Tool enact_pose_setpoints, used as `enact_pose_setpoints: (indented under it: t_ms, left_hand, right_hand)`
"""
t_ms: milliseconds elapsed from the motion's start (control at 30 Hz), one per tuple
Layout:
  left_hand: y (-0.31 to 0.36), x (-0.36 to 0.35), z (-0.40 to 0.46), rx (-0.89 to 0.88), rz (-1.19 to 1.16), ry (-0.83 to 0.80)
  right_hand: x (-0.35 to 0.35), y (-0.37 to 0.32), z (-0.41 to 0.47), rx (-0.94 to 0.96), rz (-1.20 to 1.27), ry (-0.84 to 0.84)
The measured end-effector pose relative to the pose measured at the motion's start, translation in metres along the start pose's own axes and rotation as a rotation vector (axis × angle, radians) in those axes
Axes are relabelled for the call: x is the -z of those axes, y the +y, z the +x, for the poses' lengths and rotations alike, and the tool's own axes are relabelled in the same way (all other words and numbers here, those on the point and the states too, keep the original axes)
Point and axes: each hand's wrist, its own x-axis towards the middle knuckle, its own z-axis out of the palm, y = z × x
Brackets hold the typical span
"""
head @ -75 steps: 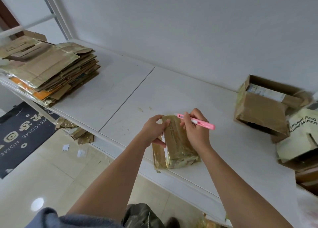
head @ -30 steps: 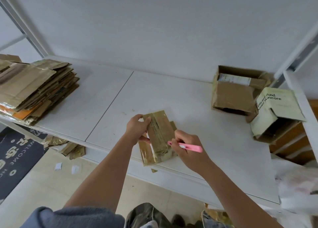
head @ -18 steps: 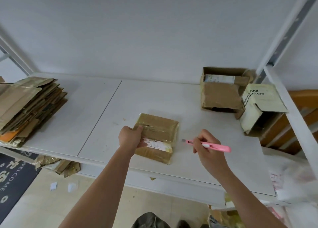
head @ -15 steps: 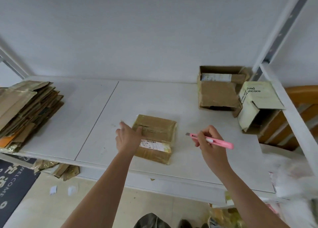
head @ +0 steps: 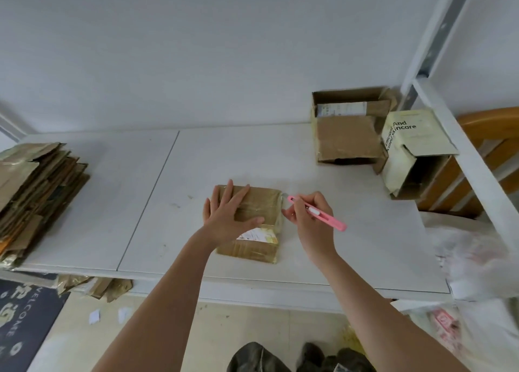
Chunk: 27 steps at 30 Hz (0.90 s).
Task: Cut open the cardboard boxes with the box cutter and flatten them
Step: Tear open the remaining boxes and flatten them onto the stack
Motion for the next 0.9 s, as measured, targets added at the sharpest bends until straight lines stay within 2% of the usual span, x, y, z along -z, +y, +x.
enact_pose_setpoints:
  t_ms: [233, 900]
  left_hand:
    - [-0.004, -0.003, 0.003, -0.006, 0.007, 0.005]
    - [-0.005, -0.006, 0.004, -0.017, 0.060, -0.001]
  right_hand:
    - [-0.004, 0.005, -0.002, 0.037, -0.073, -0.003]
    - [0.009, 0.008, -0.020, 0.081, -0.177, -0.166]
